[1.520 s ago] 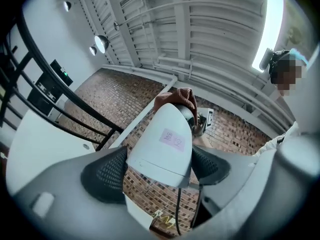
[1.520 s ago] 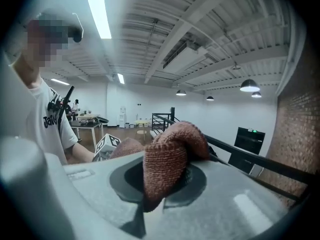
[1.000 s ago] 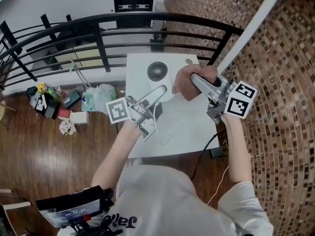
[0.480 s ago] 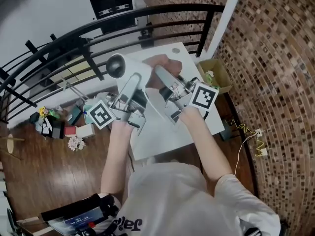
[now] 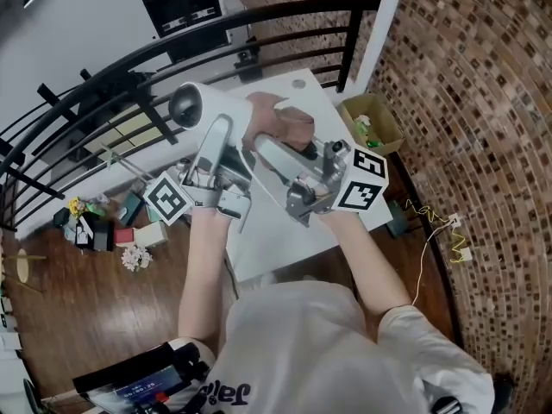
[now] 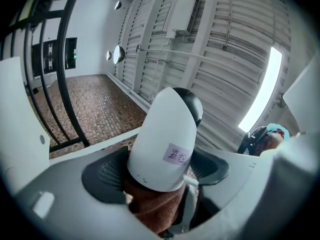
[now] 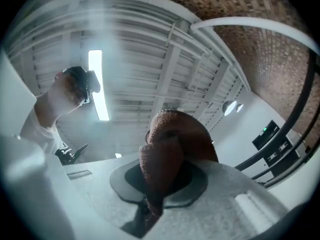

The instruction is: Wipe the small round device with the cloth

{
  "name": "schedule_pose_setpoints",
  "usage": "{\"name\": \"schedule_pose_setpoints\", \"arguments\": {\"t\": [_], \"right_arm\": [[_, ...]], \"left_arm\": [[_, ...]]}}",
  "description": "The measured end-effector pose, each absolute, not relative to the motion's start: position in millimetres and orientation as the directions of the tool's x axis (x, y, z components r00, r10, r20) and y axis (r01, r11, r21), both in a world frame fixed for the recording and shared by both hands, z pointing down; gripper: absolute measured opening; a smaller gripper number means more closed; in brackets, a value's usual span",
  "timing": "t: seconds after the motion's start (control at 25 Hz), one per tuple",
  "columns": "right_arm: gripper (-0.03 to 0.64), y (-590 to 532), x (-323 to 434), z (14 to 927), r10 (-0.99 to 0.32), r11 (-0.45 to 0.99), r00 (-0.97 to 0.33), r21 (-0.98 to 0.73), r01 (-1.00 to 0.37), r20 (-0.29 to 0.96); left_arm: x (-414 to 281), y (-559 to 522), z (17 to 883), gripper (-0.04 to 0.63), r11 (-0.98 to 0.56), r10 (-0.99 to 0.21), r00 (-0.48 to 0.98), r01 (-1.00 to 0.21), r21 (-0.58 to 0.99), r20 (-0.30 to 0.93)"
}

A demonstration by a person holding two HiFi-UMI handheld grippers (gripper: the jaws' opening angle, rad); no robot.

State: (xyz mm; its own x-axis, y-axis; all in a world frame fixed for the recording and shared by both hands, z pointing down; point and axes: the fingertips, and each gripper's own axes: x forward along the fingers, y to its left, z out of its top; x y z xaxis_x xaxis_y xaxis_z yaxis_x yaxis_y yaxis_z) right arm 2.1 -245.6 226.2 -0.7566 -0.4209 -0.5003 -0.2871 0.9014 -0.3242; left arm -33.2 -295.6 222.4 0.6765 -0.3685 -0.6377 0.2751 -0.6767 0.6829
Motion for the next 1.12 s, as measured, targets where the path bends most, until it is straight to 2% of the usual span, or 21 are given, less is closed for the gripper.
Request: {"name": "schedule_pose_setpoints", "arguments": {"t": [0.24,0.32,0.48,0.56,0.68,0.88,1.0,1.12], "right_arm": [[0.021,-220.6,-28.2,248.0,-0.242,0.958,-0.905,-0.233,-0.166,-0.350],[0.021,-227.2,-13.4,249.0,-0.305,0.943,-0.887,-0.242,-0.230,-0.346],[0.021,-275.1,36.3,229.7,-0.540,0.833,-0.733,-0.390,-0.393,-0.414],[0.021,-288.0,33.7,222.8,-0.572,0.813,-0.722,-0.387,-0.435,-0.389],[0.021,-288.5,5.1,214.8,-0.536,0.839,-0.768,-0.322,-0.438,-0.350],[0.021,-282.7,-21.4,209.4,-0.485,0.873,-0.820,-0.231,-0.430,-0.305],[0.022,-270.2,-32.6,211.8,-0.393,0.918,-0.877,-0.171,-0.357,-0.277],[0.023,-258.7,-34.7,216.9,-0.288,0.954,-0.913,-0.168,-0.247,-0.290]], "left_arm": [[-38.7,-295.2,213.9,0.413,-0.658,-0.349,0.642,0.352,0.666,-0.683],[-45.6,-291.5,210.9,0.413,-0.645,-0.335,0.620,0.398,0.652,-0.710],[-61.0,-288.4,201.1,0.413,-0.637,-0.323,0.590,0.443,0.631,-0.740],[-63.4,-288.5,196.1,0.413,-0.645,-0.325,0.580,0.442,0.623,-0.747],[-62.4,-288.5,190.5,0.410,-0.656,-0.322,0.576,0.437,0.615,-0.752],[-58.9,-285.6,192.2,0.402,-0.705,-0.312,0.642,0.337,0.624,-0.700],[-54.9,-285.4,197.5,0.397,-0.747,-0.311,0.707,0.231,0.623,-0.635],[-55.5,-286.9,200.1,0.396,-0.762,-0.319,0.732,0.179,0.623,-0.601]]}}
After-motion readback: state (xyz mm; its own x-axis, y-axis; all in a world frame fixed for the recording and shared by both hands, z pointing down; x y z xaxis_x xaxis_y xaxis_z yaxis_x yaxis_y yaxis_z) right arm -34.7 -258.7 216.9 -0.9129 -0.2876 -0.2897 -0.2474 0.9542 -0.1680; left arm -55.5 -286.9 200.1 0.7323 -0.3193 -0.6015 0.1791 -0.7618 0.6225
